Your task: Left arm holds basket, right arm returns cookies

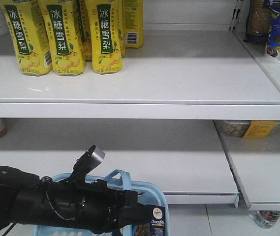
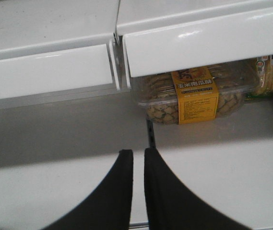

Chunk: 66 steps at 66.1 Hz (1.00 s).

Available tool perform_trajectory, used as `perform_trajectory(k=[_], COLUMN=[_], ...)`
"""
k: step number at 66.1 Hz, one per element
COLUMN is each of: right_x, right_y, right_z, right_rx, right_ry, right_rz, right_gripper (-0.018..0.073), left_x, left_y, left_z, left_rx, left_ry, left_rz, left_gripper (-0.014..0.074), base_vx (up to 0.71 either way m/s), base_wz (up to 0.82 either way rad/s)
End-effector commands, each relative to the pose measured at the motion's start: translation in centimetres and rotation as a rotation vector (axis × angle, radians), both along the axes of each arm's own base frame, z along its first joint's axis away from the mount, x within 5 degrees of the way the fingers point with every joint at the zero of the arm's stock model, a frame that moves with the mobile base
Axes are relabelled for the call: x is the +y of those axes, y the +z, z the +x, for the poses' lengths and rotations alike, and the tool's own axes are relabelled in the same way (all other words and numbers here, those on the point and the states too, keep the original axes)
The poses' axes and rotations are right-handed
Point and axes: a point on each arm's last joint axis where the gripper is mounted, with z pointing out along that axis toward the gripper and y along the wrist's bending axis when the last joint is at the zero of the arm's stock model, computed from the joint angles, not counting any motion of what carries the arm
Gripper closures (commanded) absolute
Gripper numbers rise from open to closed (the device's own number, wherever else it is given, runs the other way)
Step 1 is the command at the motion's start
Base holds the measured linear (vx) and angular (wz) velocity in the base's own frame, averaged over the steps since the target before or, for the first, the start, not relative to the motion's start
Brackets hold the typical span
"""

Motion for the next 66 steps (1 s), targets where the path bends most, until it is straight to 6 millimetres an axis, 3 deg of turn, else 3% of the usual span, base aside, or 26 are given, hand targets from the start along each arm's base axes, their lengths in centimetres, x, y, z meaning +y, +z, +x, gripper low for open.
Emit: perform_trajectory(k=[1, 8, 30, 66], right_x=[0.0, 0.3, 3.6, 9.5], right_y=[1.6, 1.4, -0.8, -5.0], right_z=[0.4, 0.4, 1.3, 2.4], right_rx=[-0.085, -0.057, 0.138, 0.447], right_ry=[-0.024, -0.021, 0.19, 0.387], right_rz=[0.074, 0.152, 0.157, 0.246], right_gripper=[0.0435, 0.0361, 0.0151, 0.0144], left_x=[-0.5, -0.5, -0.5, -0.5], left_y=[2.5, 2.5, 2.5, 2.5], left_z=[0.0, 0.0, 0.0, 0.0], left_rx=[-0.023, -0.023, -0.023, -0.023], left_ry=[0.005, 0.005, 0.005, 0.005], left_rz=[-0.117, -0.117, -0.117, -0.117], left_gripper=[0.0603, 0.0603, 0.0603, 0.0603], base_vx=[0.0, 0.0, 0.0, 0.0], base_wz=[0.0, 0.0, 0.0, 0.0])
